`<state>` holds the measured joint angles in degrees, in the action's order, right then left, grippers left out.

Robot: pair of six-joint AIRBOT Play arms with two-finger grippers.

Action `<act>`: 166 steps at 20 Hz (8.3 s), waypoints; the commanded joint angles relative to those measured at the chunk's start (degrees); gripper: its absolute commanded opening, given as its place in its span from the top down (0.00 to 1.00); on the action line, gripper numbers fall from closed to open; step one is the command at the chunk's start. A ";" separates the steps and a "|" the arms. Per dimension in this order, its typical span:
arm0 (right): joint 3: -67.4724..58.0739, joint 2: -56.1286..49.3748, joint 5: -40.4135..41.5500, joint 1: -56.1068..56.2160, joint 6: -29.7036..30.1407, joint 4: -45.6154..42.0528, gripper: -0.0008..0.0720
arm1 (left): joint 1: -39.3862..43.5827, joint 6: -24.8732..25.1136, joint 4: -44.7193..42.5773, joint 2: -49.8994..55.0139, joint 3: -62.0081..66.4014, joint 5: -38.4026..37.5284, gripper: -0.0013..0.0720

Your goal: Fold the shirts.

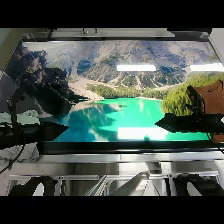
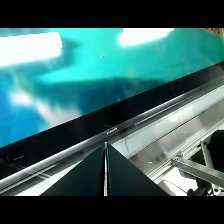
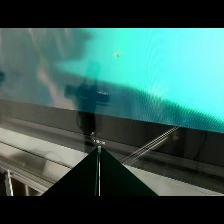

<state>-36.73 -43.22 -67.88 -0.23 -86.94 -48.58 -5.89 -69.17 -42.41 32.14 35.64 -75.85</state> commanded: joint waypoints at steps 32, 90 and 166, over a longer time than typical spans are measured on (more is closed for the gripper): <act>0.02 -0.02 2.08 0.02 -0.02 0.02 0.97 | -39.65 -15.78 -27.58 41.79 22.77 0.37 0.01; -13.16 -32.68 5.73 12.28 50.29 57.24 0.97 | 5.03 3.69 6.71 45.97 44.13 -8.63 0.98; -15.15 -11.41 13.38 -2.29 33.75 35.12 0.97 | -9.14 8.92 20.74 59.34 61.90 -22.67 0.96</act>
<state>-43.05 -60.18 -53.06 1.67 -54.35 -13.87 -13.04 -60.36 -38.26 98.59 97.47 -96.92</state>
